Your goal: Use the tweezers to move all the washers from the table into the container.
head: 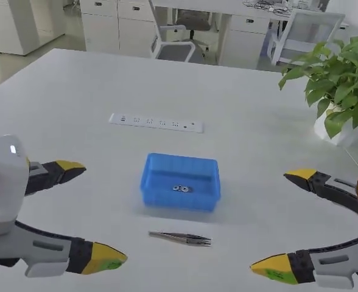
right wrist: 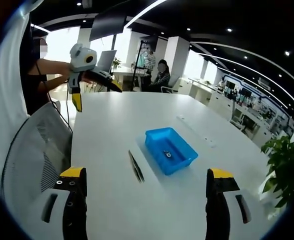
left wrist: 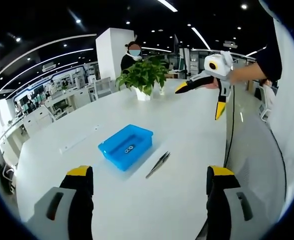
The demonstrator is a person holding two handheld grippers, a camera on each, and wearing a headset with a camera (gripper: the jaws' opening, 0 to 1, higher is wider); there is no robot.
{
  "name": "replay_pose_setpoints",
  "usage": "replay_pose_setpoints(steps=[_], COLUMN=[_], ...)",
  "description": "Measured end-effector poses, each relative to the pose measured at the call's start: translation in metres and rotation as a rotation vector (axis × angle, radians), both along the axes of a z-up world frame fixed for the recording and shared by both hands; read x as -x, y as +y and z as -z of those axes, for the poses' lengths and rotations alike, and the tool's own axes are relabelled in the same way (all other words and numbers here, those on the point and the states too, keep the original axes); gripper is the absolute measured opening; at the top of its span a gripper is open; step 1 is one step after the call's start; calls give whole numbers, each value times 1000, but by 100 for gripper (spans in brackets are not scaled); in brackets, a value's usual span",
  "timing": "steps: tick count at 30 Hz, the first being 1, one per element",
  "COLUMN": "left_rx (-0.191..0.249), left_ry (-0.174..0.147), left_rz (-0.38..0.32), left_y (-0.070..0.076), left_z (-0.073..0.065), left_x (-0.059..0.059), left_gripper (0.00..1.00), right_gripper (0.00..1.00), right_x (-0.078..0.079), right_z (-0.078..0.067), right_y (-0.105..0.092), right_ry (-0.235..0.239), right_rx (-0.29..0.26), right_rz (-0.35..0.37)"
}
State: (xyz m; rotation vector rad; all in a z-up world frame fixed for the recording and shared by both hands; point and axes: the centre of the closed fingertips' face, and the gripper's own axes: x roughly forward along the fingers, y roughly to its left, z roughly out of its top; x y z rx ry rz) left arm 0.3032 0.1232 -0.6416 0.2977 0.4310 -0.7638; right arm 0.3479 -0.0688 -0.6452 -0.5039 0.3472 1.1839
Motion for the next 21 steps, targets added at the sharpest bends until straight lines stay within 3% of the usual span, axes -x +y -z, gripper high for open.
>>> replay_pose_setpoints(steps=[7,21], left_rx=[-8,-15], left_ry=[0,-26], left_rz=[3,3], left_y=[-1,2], left_z=[-4,-18], left_x=[-1,-8], left_gripper=[99,99], right_gripper=[100,100], right_x=[-2,8], right_z=[-9,-2], right_y=[0,-8], right_ry=[3,29], right_rx=[-38,-26], right_rz=[15,25])
